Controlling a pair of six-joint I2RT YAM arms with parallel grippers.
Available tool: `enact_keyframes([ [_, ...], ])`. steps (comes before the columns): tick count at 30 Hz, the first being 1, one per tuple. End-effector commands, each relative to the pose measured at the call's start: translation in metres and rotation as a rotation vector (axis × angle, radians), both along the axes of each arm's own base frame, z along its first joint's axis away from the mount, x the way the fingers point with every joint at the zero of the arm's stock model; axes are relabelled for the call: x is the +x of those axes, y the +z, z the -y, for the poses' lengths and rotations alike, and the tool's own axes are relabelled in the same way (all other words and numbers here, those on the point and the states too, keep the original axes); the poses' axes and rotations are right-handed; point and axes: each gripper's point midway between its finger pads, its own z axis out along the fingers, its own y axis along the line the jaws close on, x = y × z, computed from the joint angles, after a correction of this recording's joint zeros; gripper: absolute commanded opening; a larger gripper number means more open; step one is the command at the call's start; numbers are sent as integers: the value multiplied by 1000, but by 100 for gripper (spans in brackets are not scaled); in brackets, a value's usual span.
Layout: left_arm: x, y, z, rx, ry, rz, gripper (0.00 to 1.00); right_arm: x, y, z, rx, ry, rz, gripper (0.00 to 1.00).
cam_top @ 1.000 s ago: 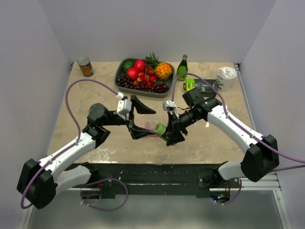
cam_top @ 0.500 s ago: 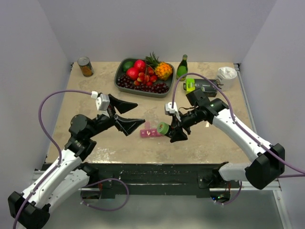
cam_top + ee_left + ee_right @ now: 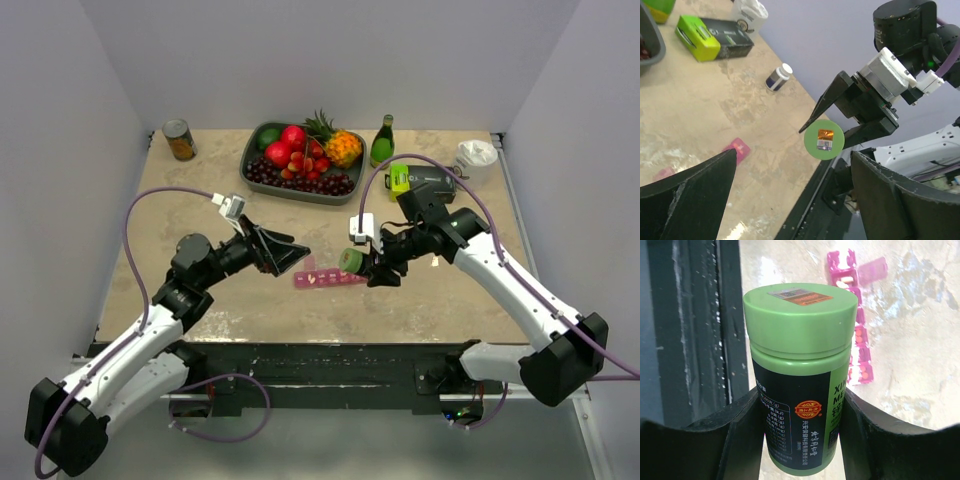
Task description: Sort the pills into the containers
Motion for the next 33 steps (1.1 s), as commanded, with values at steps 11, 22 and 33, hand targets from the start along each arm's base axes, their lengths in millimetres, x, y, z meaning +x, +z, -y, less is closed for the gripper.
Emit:
enact_keyframes([
  [11,2,-4,16,-154,-43,-245,99,18,21,3,0,-20,138,0],
  [22,7,-18,37,-81,23,-333,99,17,19,2,2,-23,128,0],
  [33,3,-16,50,-76,-5,-330,99,15,17,2,5,-19,122,0],
])
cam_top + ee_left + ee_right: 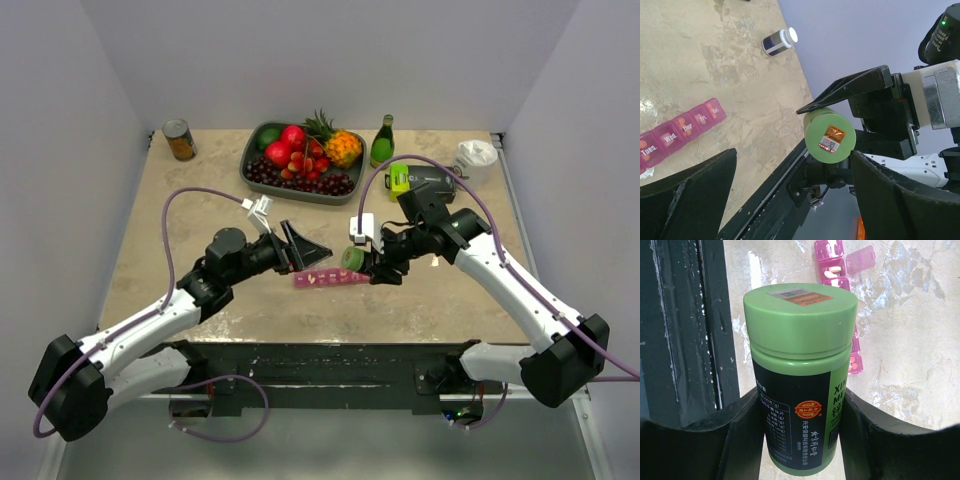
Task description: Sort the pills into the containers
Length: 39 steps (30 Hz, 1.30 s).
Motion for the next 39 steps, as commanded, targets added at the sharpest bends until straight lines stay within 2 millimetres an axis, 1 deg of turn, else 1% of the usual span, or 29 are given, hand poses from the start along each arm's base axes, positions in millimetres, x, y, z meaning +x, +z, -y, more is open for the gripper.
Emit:
enact_keyframes([
  [1,4,25,6,-38,0,52,99,6,19,-6,49,8,69,0],
  [11,-1,31,14,-70,-29,52,99,5,18,-6,53,10,64,0],
  [20,2,35,22,-80,-38,39,99,4,19,-7,57,12,59,0],
  [25,4,32,32,-71,-54,20,99,4,19,-7,60,15,60,0],
  [30,3,27,47,-55,-82,6,99,3,19,-8,63,18,57,0],
  [35,-1,30,60,-53,-120,18,96,3,18,-8,62,15,54,0],
  [37,-2,31,63,-51,-131,24,96,2,18,-8,63,16,54,0],
  [38,-3,32,64,-51,-136,28,93,2,17,-8,62,14,52,0],
  [39,-3,30,65,-47,-139,24,93,2,17,-8,62,14,52,0],
])
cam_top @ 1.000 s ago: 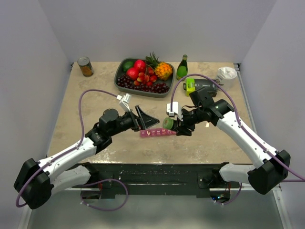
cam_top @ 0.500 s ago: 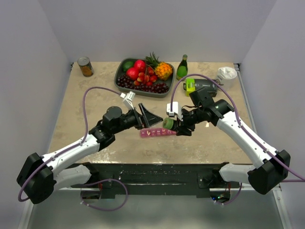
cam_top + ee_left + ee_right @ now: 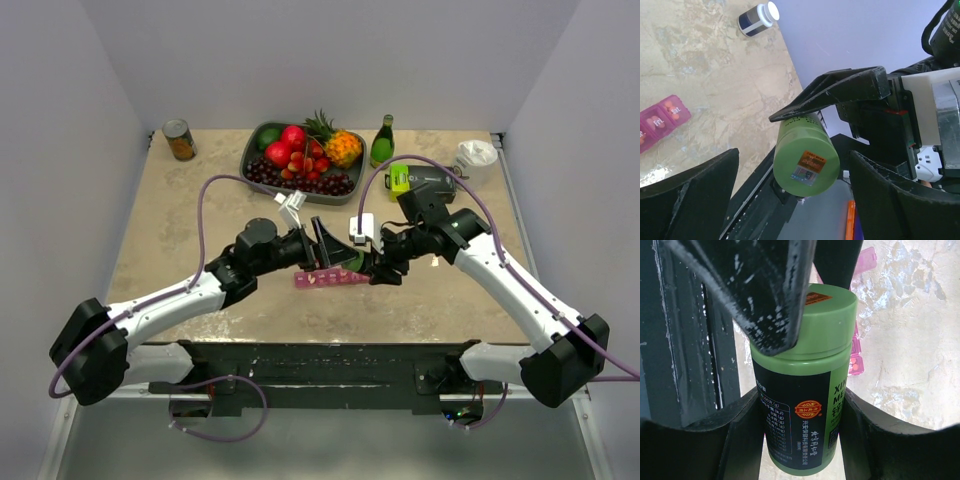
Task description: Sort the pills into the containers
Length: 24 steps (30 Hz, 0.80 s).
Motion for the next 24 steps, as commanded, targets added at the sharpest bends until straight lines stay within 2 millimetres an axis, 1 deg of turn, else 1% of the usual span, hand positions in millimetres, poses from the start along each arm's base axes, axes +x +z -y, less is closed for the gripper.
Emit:
enact_keyframes([
  [1,-2,29,10,-57,-35,68,92,3,17,-7,58,12,55,0],
  [3,-3,26,11,-50,-46,61,87,3,18,-8,60,13,57,0],
  [4,-5,25,13,-48,-53,59,87,3,18,-7,61,11,55,0],
  [5,-5,24,13,-47,-61,59,83,3,18,-8,61,10,56,0],
  [7,-7,21,16,-35,-78,60,78,3,18,-8,62,12,53,0],
  [10,-10,18,20,-22,-115,74,65,2,17,-9,66,11,43,0],
  [11,-13,18,22,-21,-138,82,50,1,19,-10,75,15,41,0],
  [13,-16,18,24,-23,-169,136,25,-3,17,-12,83,21,17,0],
  [14,-19,18,25,-26,-197,158,10,-7,17,-14,100,34,-2,0],
  [15,-22,18,26,-31,-215,188,5,-10,17,-16,112,39,-21,0],
  [16,-24,18,25,-26,-238,243,3,-14,16,-17,121,45,-46,0],
  [17,-32,18,25,-31,-290,275,0,-18,14,-20,132,55,-77,0],
  [18,-37,17,25,-38,-321,315,0,-25,18,-25,171,79,-118,0],
  [19,-40,15,25,-22,-356,393,0,-32,18,-27,188,91,-159,0],
  [20,-48,14,24,-21,-412,434,0,-35,17,-29,205,96,-189,0],
  [21,-53,14,23,-15,-448,481,0,-42,23,-33,250,106,-241,0],
  [22,-55,12,21,4,-487,586,0,-44,23,-35,268,112,-263,0],
  [24,-71,13,16,13,-587,688,0,-49,25,-37,305,122,-318,0],
])
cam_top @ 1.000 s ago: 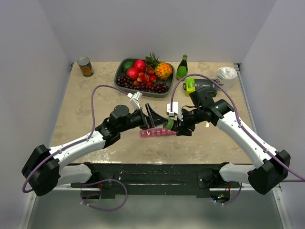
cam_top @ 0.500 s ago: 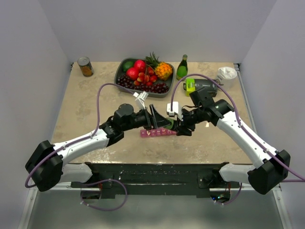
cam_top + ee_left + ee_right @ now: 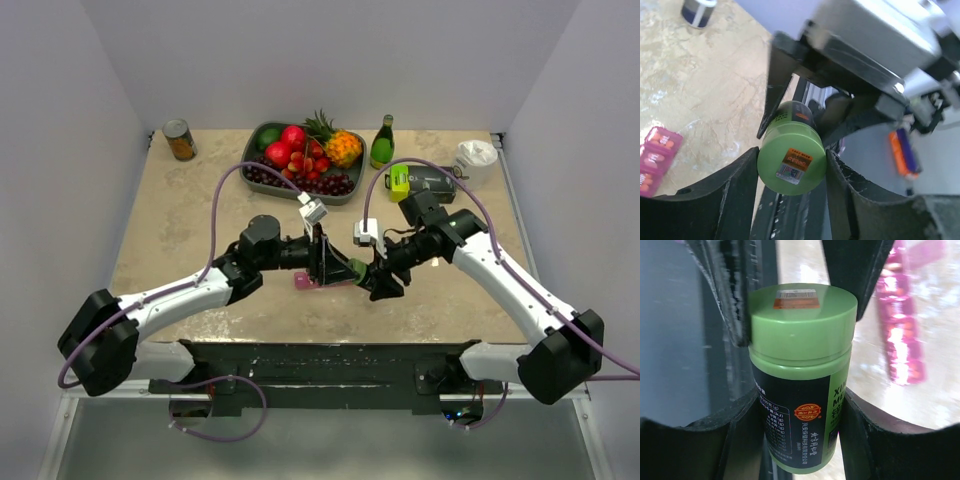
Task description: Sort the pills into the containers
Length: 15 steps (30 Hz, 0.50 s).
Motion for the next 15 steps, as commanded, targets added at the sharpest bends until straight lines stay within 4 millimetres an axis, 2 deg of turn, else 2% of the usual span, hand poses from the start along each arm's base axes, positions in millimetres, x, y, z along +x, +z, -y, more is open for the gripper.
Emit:
enact_keyframes([
  [1,-42,13,-4,-41,-314,474,0,-24,38,-37,300,115,-153,0],
  [2,-52,7,-9,-45,-370,533,0,-26,39,-38,323,120,-179,0],
  [3,-55,15,-13,-64,-371,628,0,-28,39,-40,338,129,-202,0],
  [4,-54,16,-15,-71,-374,756,0,-32,41,-41,370,143,-230,0],
  [5,-54,13,-17,-73,-375,830,0,-33,41,-43,380,151,-245,0],
  [8,-49,23,-20,-86,-353,1022,3,-35,42,-45,406,165,-274,0],
  [10,-42,28,-19,-82,-311,1049,22,-36,40,-45,408,168,-276,0],
  [11,-37,33,-18,-83,-279,1064,35,-36,39,-45,404,169,-271,0],
  [12,-33,37,-18,-82,-254,1063,41,-36,37,-44,400,165,-270,0],
  [13,-30,40,-18,-84,-223,1038,58,-36,36,-44,400,167,-260,0],
  [15,-22,52,-22,-101,-128,1044,79,-36,33,-42,388,157,-247,0],
])
